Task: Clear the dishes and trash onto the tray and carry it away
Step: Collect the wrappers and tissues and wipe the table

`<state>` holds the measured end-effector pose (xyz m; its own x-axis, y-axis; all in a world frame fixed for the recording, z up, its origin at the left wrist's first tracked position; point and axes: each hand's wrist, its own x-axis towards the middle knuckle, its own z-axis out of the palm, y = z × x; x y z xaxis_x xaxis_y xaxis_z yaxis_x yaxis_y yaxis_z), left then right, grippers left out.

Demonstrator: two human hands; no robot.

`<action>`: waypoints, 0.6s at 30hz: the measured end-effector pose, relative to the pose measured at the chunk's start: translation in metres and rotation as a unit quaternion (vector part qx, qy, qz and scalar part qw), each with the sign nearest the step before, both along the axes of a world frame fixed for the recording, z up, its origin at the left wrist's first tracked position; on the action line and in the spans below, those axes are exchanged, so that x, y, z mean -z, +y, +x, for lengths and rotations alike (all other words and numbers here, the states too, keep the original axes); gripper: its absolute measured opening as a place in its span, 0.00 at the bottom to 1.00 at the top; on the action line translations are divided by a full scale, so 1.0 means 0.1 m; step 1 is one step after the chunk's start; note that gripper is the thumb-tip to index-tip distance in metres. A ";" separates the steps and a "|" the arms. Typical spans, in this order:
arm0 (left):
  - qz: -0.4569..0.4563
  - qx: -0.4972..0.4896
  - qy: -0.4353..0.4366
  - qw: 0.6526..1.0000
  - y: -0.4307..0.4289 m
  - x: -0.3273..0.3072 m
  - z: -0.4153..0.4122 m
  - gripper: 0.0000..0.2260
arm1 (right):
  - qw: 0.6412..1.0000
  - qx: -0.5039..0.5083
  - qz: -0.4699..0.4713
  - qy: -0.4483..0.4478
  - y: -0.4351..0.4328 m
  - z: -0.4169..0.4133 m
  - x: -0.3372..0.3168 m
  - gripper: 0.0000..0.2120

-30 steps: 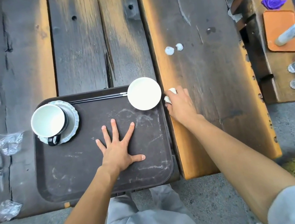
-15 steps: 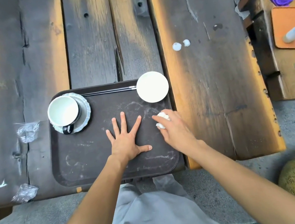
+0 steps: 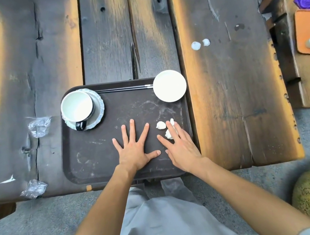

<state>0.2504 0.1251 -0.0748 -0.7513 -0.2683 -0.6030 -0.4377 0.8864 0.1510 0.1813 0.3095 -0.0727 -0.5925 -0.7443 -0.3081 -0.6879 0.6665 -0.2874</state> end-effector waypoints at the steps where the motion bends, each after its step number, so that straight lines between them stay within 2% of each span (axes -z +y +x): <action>1: 0.005 0.002 -0.003 1.000 -0.02 -0.01 0.00 0.46 | 1.000 0.001 0.005 -0.001 0.00 0.01 0.00 0.29; 7: 0.029 0.023 -0.008 0.999 -0.14 -0.11 0.06 0.41 | 1.000 0.005 0.025 0.006 -0.04 0.03 -0.12 0.30; 11: 0.059 0.027 0.013 0.998 -0.26 -0.20 0.18 0.36 | 1.000 0.008 -0.006 0.026 -0.18 0.06 -0.29 0.27; 15: 0.149 -0.063 0.098 0.982 -0.48 -0.33 0.40 0.30 | 0.997 -0.008 -0.063 0.038 -0.48 0.15 -0.42 0.22; 18: 0.161 -0.145 0.152 0.964 -0.79 -0.47 0.72 0.24 | 0.995 0.007 -0.085 -0.049 -0.91 0.25 -0.53 0.19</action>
<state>0.3223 0.0465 -0.0276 -0.8277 -0.3300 -0.4538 -0.5527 0.6190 0.5580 0.2065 0.2185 -0.0199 -0.5771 -0.7822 -0.2346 -0.6414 0.6120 -0.4627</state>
